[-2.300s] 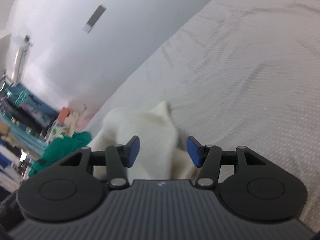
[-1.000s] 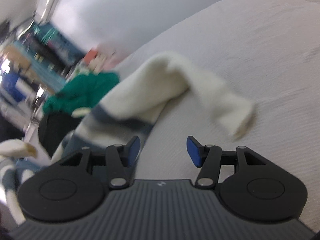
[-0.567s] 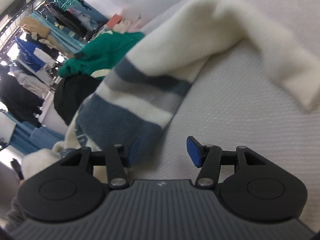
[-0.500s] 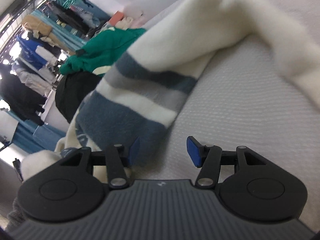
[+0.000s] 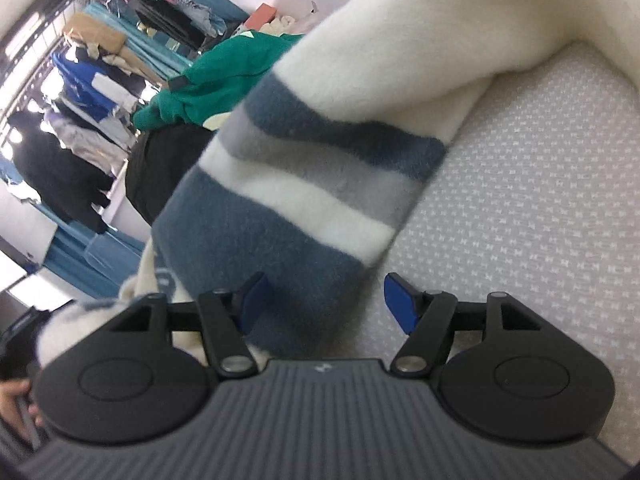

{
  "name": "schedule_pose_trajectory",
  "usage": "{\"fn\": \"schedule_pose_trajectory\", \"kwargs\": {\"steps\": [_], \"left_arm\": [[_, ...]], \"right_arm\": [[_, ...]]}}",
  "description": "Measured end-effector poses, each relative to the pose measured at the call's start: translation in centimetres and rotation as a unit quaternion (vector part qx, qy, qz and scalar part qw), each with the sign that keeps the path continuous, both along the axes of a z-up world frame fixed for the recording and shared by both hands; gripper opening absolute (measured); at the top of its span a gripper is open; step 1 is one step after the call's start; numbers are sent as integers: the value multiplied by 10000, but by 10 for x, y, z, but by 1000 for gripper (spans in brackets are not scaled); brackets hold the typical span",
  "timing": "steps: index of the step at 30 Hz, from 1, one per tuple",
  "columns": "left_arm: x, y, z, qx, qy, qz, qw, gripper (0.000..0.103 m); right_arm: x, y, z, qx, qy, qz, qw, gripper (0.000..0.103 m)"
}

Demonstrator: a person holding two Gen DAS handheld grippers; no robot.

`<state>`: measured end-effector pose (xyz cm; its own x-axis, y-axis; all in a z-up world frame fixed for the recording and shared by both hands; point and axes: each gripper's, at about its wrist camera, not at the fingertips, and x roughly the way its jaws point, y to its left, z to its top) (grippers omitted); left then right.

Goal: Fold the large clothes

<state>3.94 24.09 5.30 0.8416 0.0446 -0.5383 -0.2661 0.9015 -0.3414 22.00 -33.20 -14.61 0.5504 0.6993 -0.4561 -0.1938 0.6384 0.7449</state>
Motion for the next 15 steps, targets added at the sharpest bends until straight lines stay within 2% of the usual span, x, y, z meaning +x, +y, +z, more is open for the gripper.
{"fn": "schedule_pose_trajectory", "kwargs": {"steps": [3, 5, 7, 11, 13, 15], "left_arm": [[-4, -56, 9, 169, -141, -710, 9972, 72], [-3, -94, 10, 218, -211, -1221, 9921, 73], [1, -130, 8, 271, -272, -1724, 9843, 76], [14, -194, -1, 486, -293, -2631, 9631, 78], [19, -217, -6, 588, -275, -3016, 9512, 79], [28, -239, -12, 720, -169, -3320, 9404, 83]], "right_arm": [[4, -2, -2, 119, 33, -61, 9999, 68], [6, -2, -4, 242, 69, -130, 9996, 67], [8, -5, -6, 371, 142, -188, 9990, 67], [13, -4, -11, 473, 152, -149, 9987, 65], [17, -1, -14, 506, 167, -115, 9985, 60], [22, 0, -18, 586, 229, -80, 9980, 40]]}}
